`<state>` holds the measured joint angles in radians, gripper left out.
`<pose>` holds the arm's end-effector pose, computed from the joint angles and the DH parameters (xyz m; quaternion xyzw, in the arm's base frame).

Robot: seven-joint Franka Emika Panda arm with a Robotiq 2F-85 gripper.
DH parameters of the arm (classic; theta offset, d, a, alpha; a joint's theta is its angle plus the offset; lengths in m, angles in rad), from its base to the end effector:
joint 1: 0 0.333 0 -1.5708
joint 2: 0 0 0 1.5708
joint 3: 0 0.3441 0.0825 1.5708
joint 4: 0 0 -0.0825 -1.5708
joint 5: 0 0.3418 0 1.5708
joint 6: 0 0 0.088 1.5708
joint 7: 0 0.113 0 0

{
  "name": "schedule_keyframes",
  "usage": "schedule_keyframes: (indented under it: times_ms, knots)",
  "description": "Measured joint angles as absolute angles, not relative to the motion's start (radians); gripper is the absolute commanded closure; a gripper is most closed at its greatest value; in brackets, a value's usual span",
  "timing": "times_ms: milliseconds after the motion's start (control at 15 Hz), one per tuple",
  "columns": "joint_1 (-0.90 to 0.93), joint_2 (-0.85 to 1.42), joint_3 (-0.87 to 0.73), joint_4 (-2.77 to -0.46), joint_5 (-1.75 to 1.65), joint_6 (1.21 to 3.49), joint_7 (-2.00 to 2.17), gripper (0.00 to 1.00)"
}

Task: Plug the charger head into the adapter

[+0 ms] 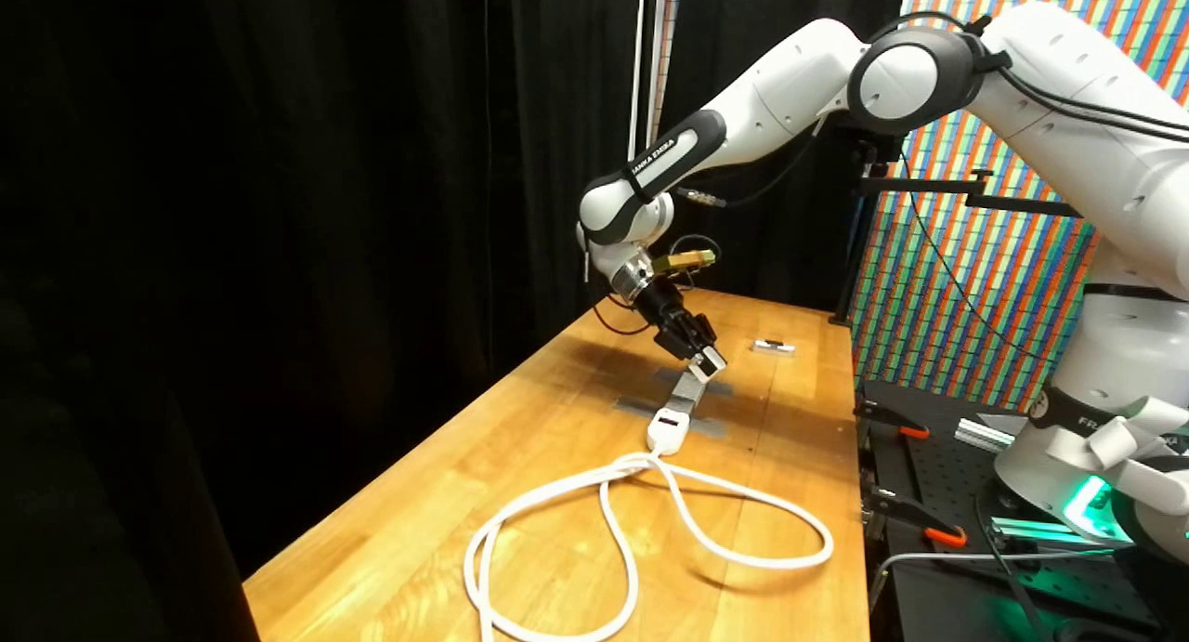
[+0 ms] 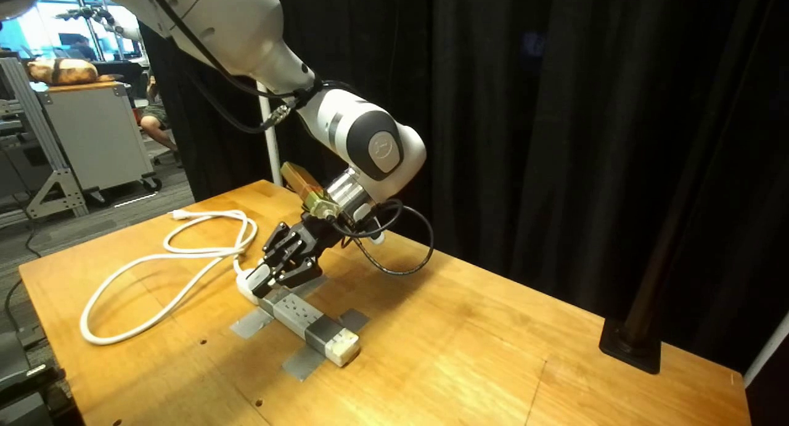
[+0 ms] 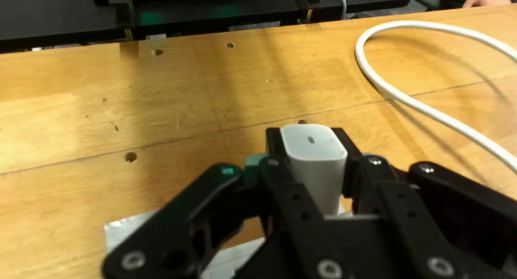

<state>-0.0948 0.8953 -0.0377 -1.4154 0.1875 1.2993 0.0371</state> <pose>0.5790 -0.0485 0.1810 -0.8675 0.0965 0.4782 0.0978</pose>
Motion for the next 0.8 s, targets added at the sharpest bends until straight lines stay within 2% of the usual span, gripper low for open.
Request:
schedule_keyframes:
  times_ms: [333,800]
  knots:
    - [-0.095,0.983,-0.037,-1.3,0.156,1.272,0.032,0.82]
    - [-0.095,1.073,-0.022,-1.173,0.138,1.099,-0.024,0.82]
